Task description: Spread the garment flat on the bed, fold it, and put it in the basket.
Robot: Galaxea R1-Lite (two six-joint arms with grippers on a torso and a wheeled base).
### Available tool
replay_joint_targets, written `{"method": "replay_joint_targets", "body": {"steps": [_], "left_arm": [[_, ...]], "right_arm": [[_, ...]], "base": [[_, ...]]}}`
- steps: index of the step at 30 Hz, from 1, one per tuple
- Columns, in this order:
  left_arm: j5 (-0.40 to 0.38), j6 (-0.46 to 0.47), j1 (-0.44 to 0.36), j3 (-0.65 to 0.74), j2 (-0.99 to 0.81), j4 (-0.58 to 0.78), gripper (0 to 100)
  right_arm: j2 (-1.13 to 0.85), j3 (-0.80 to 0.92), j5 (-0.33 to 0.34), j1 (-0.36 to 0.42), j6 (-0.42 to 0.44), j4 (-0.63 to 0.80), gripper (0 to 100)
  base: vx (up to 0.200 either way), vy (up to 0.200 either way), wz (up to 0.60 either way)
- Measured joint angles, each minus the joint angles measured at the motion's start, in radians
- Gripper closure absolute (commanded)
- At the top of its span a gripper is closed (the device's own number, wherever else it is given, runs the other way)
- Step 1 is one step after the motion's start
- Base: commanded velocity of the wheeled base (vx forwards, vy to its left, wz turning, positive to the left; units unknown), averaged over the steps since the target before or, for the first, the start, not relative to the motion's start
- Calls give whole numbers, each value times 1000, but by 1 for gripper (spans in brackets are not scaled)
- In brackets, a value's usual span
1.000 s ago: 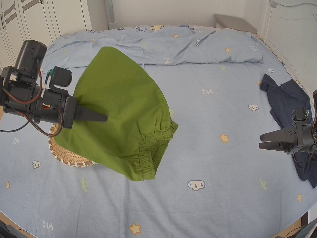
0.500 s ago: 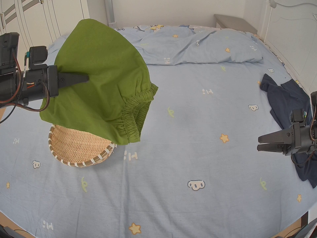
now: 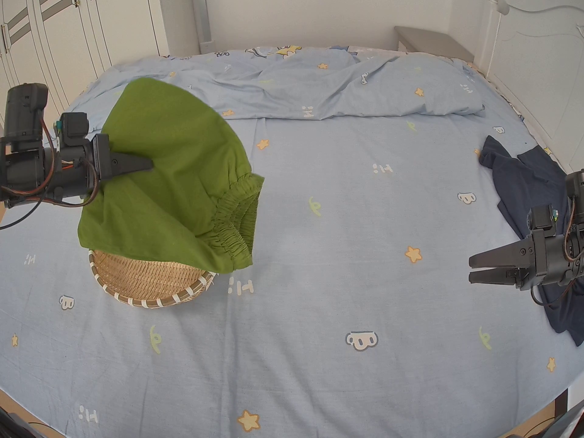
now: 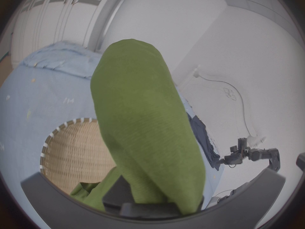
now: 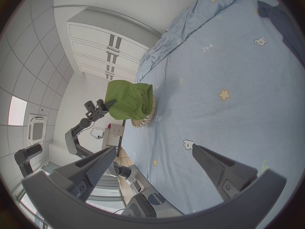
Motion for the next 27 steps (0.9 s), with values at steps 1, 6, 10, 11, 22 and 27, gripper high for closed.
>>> {"method": "replay_joint_targets", "body": {"steps": [1,6,10,11,22,27], "left_arm": [[0,-6,10,1,16,0,100],[0,-20,74,0,118,-1,100],[0,-31,127,-18,196,-1,100],[1,-34,137,-24,212,-1,100],[4,-50,259,-130,377,3,100],[7,-49,267,-137,405,7,0]], "right_arm": [[1,0,0,0,0,0,0],[2,3,0,5,0,0,0],[2,6,0,14,0,1,0],[2,7,0,15,0,2,0],[2,9,0,26,0,2,0],[2,9,0,27,0,2,0]], "base": [[0,0,0],[0,0,0],[0,0,0],[0,0,0],[0,0,0],[0,0,0]]}}
